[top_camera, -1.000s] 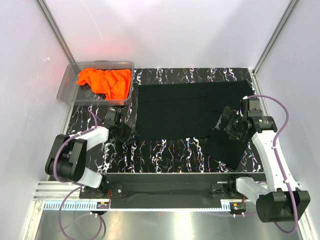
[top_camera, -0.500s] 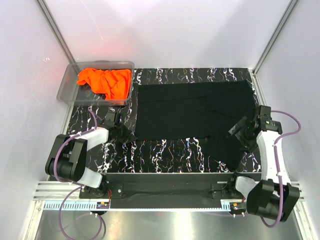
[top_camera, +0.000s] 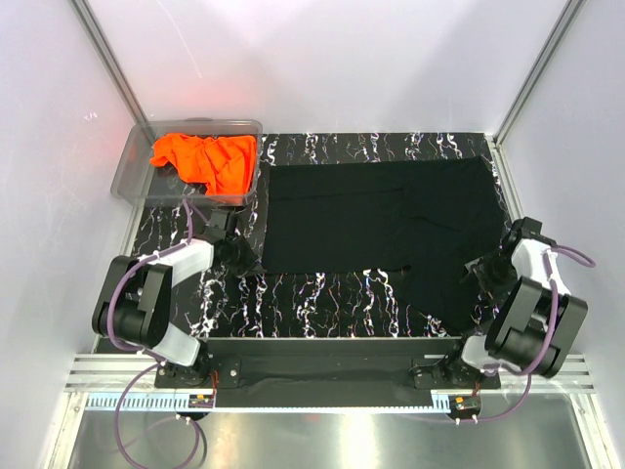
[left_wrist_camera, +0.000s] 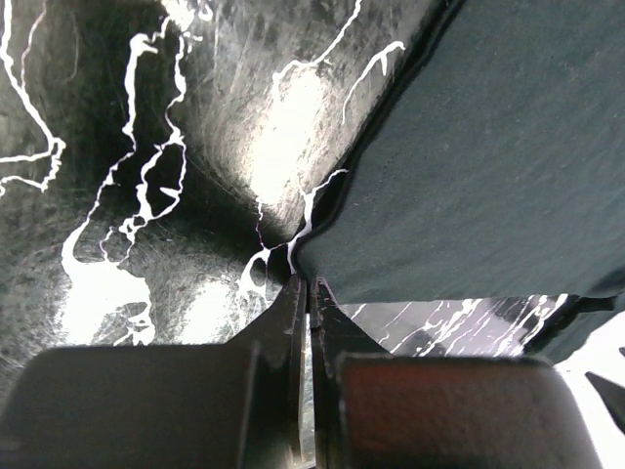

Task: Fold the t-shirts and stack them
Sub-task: Fold the tshirt

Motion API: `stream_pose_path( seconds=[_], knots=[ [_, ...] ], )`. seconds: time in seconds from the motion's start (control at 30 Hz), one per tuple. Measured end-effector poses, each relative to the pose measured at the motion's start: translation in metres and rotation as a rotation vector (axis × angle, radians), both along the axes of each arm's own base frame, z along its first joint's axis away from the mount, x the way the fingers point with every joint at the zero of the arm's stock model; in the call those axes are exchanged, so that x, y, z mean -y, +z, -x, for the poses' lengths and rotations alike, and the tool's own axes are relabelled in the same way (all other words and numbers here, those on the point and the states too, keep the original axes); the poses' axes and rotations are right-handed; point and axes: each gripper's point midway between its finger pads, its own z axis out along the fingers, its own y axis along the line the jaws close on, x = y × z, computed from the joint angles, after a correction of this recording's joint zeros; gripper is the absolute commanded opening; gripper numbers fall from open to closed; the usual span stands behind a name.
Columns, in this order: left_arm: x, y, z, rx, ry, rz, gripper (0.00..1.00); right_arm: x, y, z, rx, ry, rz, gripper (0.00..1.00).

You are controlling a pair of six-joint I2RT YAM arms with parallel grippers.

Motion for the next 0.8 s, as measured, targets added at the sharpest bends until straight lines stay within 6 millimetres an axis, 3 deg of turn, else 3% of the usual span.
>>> stream_pose_path(
  seconds=[0.13, 0.23, 0.3, 0.7, 0.8],
  knots=[
    [-0.001, 0.000, -0.001, 0.004, -0.025, -0.013, 0.00, 0.008, -0.013, -0.006, -0.028, -0.007, 0.011, 0.56],
    [-0.001, 0.000, -0.002, 0.007, -0.037, -0.018, 0.00, 0.012, -0.018, -0.009, -0.037, -0.017, 0.026, 0.56],
    [-0.001, 0.000, -0.002, 0.009, -0.042, -0.021, 0.00, 0.016, -0.023, -0.008, -0.053, -0.014, 0.037, 0.49],
    [-0.002, 0.001, -0.003, 0.011, -0.059, -0.030, 0.00, 0.026, -0.037, -0.010, -0.087, -0.009, 0.074, 0.42],
    [-0.001, 0.000, -0.004, 0.008, -0.062, -0.032, 0.00, 0.026, -0.038, -0.011, -0.081, -0.011, 0.072, 0.33]
  ],
)
